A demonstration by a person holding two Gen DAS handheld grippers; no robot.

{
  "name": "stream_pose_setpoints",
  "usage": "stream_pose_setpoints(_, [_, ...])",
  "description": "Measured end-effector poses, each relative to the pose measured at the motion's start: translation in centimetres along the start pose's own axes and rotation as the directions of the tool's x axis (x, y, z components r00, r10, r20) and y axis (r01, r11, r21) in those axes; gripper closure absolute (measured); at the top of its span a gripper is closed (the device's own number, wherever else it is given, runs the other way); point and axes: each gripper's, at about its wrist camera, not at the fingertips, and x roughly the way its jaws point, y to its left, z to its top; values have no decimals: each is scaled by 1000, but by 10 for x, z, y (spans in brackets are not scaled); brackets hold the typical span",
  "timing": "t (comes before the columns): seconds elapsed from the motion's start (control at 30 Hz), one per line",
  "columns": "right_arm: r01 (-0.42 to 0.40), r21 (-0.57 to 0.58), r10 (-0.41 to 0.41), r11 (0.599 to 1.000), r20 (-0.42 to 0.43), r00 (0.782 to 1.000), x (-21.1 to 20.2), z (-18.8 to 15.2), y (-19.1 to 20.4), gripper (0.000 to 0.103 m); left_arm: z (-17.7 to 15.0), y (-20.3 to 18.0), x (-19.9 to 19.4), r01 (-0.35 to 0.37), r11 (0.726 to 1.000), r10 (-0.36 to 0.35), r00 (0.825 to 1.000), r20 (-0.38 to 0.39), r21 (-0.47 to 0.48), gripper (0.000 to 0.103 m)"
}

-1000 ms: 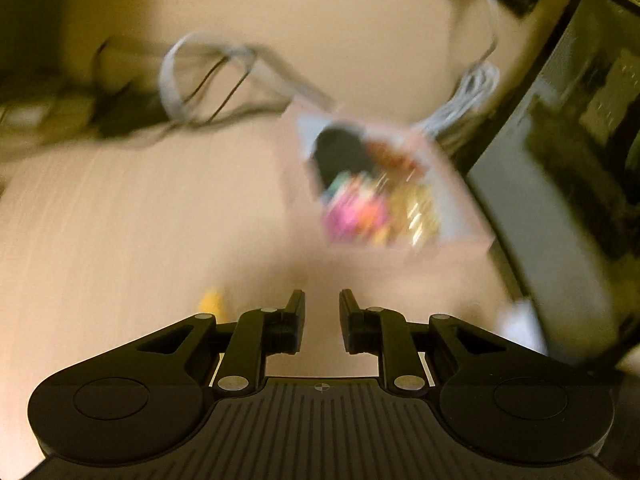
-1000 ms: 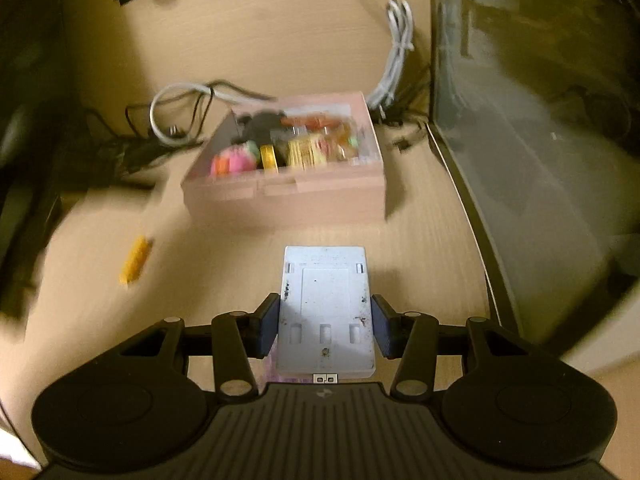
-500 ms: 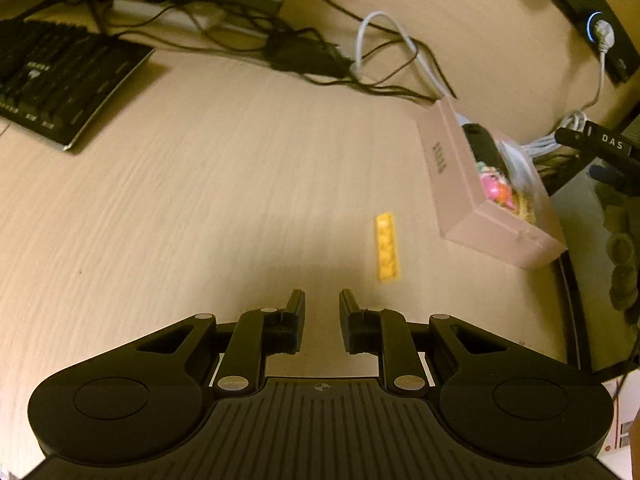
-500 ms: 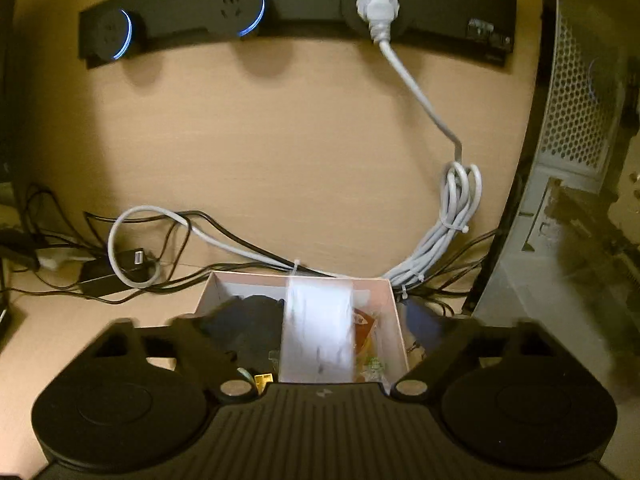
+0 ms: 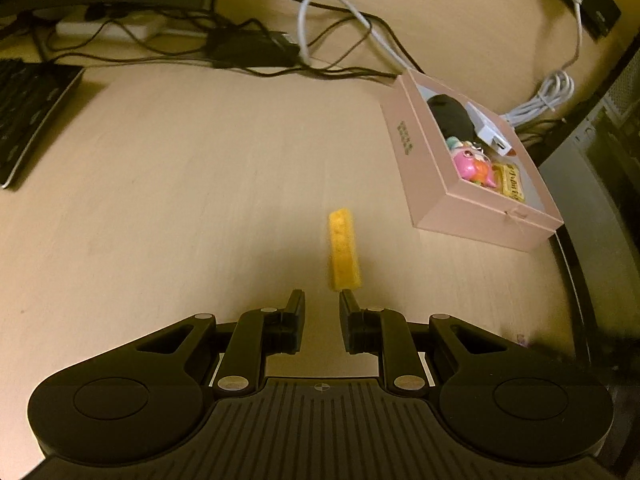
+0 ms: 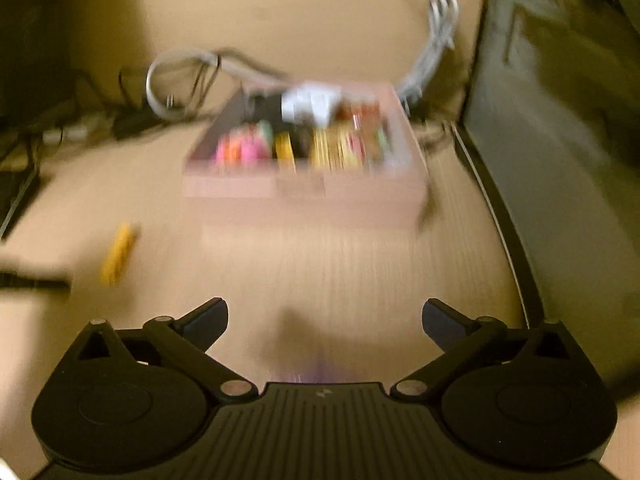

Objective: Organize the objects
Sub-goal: 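Grasp the second yellow brick with the left tool while the right tool moves to the purple star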

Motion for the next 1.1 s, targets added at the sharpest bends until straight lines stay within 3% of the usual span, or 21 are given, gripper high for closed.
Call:
stream_pose_setpoints(0.13, [9,9,-9,1000,-39,999,-3,-31,-2,0,1,-10,8,-9,999,9,1000,10,34,83])
stream_pose_setpoints(0.27, [9,43,-7,999,-49,999,-3,-40,-6,0,4,-12,19,-73,995,71,997,31,66,83])
stream_pose_setpoints(0.4, [9,51,-6,999,-45,999,3,-39,-3,0,15,-10,26,-100,994,97,994,56,45,83])
stream_pose_setpoints(0.6, [8,57,-7,998,-33,999,10,-31,2,0,27,-22,31,-87,994,83,994,74,64,83])
stream_pose_setpoints(1.1, [6,30,-6,1000,-10,1000,18,-23,3,0,26,-33,52,-118,986,113,992,47,121,75])
